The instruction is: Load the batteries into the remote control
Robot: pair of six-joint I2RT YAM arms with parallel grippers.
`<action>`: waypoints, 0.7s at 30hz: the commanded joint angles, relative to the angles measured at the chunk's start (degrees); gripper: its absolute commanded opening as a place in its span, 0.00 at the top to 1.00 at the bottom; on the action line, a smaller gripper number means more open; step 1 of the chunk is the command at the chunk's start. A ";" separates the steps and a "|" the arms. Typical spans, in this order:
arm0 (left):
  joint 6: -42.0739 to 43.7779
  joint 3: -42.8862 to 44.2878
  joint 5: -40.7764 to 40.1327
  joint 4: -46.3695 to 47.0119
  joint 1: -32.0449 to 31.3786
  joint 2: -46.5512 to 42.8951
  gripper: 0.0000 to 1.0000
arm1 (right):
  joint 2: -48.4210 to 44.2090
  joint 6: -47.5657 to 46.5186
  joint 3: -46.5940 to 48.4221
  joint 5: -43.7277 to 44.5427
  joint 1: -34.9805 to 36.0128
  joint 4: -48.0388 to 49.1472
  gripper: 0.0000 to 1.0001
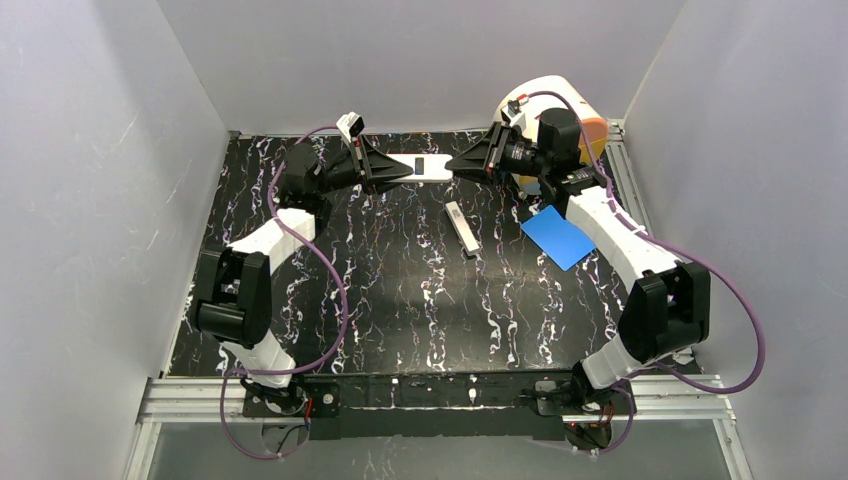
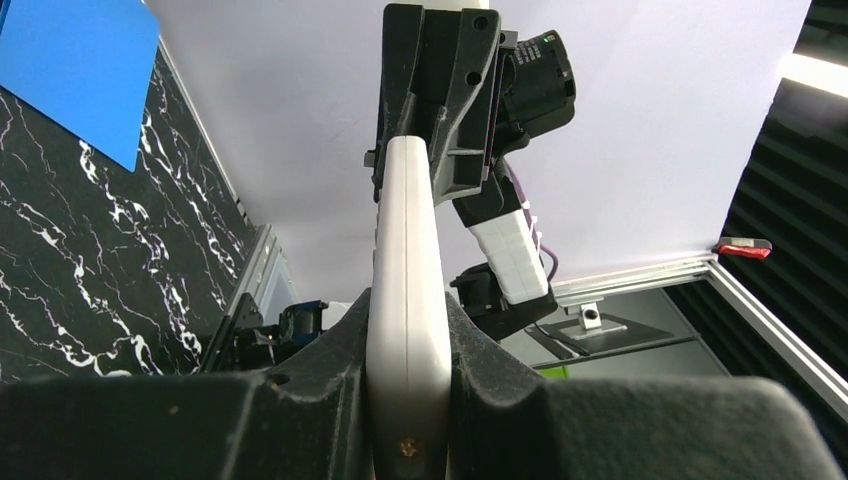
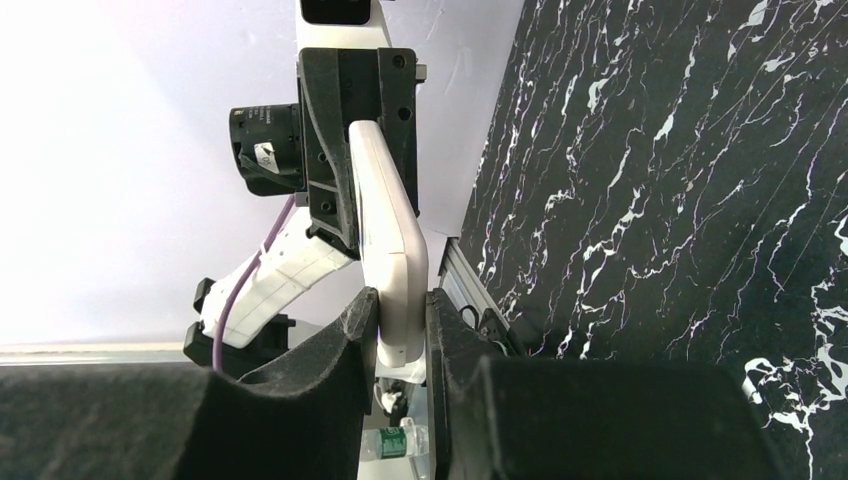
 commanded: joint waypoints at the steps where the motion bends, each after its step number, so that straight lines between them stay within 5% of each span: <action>1: 0.13 4.44 0.29 5.05 -2.00 -2.11 1.00 | 0.54 -1.11 -1.31 -1.27 1.88 2.29 0.77; 10: 2.94 5.08 0.65 3.73 -5.75 -1.07 1.00 | 2.26 -1.32 -0.78 0.20 4.28 4.53 0.80; 21: 11.82 5.15 -1.51 -8.78 -8.49 -1.80 1.00 | 4.43 -0.18 0.06 1.31 8.37 9.27 0.81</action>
